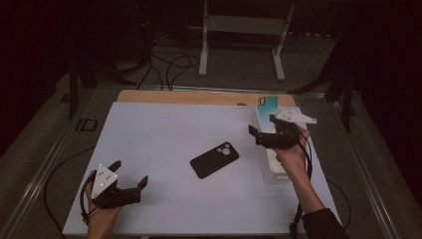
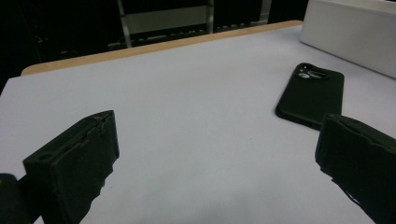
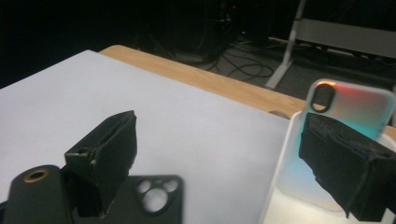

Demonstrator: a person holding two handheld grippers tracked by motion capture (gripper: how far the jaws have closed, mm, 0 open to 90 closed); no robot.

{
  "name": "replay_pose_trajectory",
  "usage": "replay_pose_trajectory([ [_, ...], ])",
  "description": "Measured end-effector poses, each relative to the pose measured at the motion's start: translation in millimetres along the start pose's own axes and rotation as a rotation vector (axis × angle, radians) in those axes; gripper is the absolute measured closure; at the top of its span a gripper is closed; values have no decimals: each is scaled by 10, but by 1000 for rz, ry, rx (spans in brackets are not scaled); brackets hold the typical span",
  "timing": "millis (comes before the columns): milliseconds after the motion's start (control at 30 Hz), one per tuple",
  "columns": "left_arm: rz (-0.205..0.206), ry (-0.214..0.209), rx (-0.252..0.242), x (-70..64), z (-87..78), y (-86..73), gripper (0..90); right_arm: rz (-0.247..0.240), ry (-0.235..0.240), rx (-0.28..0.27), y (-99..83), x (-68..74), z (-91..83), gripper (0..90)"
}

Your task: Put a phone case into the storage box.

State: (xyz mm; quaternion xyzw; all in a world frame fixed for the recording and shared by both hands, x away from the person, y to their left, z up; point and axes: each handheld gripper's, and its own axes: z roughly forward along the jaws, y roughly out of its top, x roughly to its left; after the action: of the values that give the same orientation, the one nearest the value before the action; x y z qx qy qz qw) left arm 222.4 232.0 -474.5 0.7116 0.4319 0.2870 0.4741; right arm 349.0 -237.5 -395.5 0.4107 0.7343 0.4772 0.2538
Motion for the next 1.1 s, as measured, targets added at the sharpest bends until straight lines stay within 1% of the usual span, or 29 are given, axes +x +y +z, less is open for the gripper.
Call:
replay_pose_trajectory([
  [100,2,-6,4,-4,0,9,2,-13,18,-6,-88,69,-60,115],
  [300,2,-15,9,-11,3,32,2,-9,48,-18,-282,164,-179,115],
  [400,5,-22,10,-20,3,48,2,-19,61,-22,-380,203,-238,115],
  [467,2,-27,10,-29,3,61,2,-26,66,-31,-448,230,-281,114],
  [633,6,-39,5,-49,-9,102,2,-25,85,-60,-632,267,-400,113],
  [700,5,-43,3,-54,-11,114,2,-32,84,-81,-713,279,-450,112],
  [800,2,-48,3,-64,-10,129,2,-37,83,-98,-829,285,-514,111],
  [867,4,-54,3,-72,-7,139,2,-31,86,-94,-903,290,-541,111],
  [1033,13,-63,12,-87,14,156,2,-33,68,-89,-1039,297,-601,112],
  [1100,15,-67,15,-98,23,159,2,-15,66,-97,-1065,284,-622,112],
])
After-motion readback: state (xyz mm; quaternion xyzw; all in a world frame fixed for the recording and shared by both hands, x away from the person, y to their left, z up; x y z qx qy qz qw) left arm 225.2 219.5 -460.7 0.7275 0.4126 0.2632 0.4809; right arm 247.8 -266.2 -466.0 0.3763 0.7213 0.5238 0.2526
